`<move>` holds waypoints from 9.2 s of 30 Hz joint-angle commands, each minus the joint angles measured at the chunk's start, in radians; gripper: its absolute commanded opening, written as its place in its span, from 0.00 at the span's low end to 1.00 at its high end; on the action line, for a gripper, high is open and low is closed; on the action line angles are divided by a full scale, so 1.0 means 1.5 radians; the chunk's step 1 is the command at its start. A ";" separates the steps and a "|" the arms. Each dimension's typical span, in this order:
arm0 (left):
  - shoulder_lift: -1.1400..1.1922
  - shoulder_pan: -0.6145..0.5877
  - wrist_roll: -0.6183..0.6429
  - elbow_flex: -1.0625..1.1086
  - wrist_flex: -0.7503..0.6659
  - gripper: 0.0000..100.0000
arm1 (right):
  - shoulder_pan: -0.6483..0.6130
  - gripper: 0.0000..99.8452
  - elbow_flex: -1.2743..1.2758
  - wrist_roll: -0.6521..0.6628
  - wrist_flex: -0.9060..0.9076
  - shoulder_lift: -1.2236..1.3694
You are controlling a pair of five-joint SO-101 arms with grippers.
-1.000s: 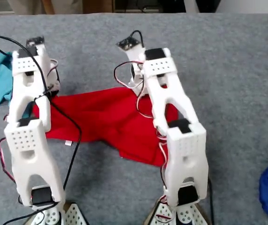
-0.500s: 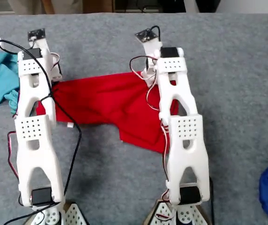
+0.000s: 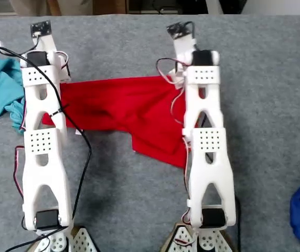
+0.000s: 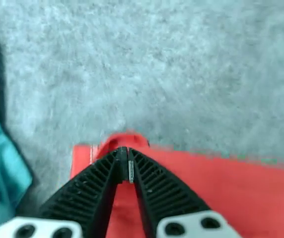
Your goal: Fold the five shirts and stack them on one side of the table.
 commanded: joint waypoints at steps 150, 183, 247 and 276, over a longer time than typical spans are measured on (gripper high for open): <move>-1.602 -0.213 -0.176 1.676 -0.101 0.02 | -0.340 0.06 0.850 0.315 -0.046 -0.535; -1.602 -0.218 -0.176 1.676 -0.100 0.02 | -0.488 0.30 0.908 0.273 0.090 -0.554; -1.602 -0.216 -0.176 1.676 -0.100 0.02 | -0.024 0.02 0.137 0.370 0.074 -0.144; -1.600 -0.214 -0.175 1.677 -0.100 0.02 | -0.038 0.02 0.070 0.369 -0.024 -0.140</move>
